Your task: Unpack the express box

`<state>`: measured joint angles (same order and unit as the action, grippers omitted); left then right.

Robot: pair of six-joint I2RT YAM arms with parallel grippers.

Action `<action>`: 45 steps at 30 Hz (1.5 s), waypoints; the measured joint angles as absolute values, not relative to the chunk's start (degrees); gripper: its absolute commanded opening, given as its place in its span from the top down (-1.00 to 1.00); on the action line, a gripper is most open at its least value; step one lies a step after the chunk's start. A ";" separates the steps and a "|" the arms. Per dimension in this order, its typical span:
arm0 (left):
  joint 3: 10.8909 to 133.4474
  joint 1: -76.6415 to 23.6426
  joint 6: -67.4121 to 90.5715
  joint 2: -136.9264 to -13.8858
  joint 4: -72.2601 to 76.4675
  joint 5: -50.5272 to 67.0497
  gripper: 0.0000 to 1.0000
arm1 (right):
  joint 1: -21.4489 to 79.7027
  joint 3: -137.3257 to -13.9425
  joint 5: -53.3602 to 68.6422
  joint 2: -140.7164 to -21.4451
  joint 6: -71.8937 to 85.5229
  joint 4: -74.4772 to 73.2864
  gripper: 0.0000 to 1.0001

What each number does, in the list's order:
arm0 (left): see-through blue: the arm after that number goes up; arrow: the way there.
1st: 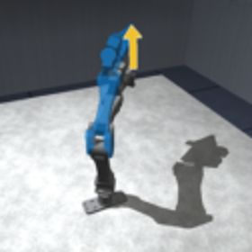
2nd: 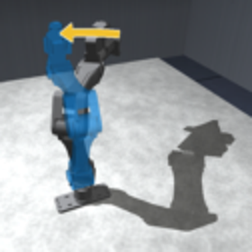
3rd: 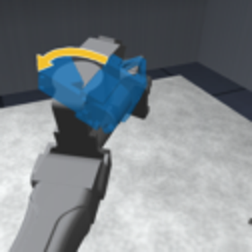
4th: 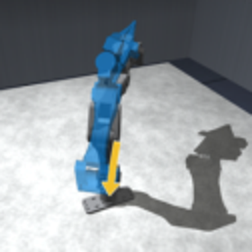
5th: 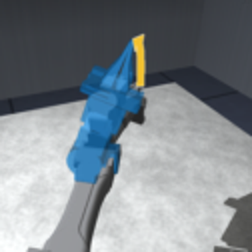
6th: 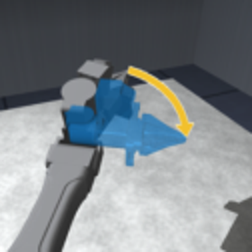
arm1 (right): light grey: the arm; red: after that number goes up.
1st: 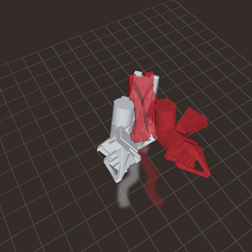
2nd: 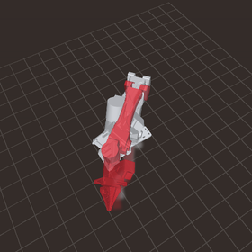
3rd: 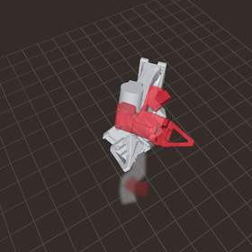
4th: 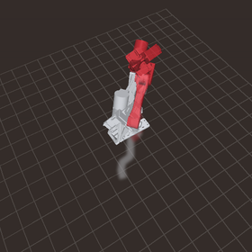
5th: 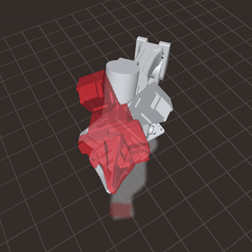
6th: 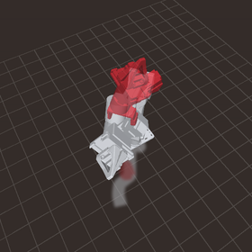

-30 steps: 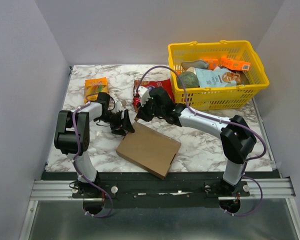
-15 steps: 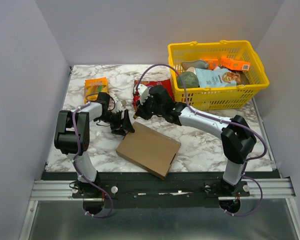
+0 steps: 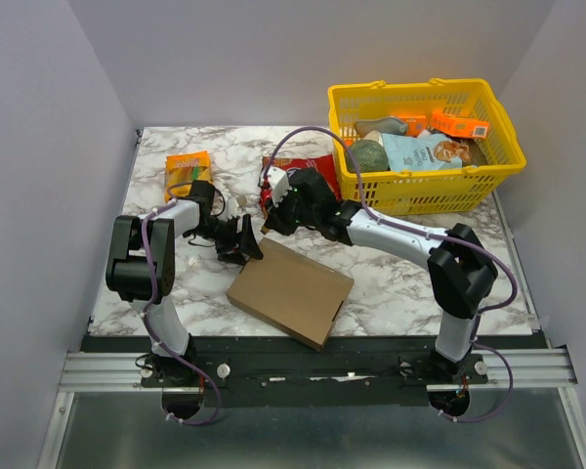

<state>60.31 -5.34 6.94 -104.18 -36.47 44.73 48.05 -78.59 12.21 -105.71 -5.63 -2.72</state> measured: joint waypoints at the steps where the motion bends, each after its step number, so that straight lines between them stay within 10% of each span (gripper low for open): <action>1: 60.31 -5.34 6.94 -104.18 -36.47 44.73 -0.50 | 48.05 -78.59 12.21 -105.73 -5.65 -2.72 0.99; 45: 60.31 -5.34 6.94 -104.18 -36.45 44.73 -0.50 | 48.86 -77.67 11.33 -105.54 -9.89 -6.68 0.99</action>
<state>60.31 -5.34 6.94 -104.18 -36.45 44.73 48.86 -77.67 11.33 -105.54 -9.89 -6.68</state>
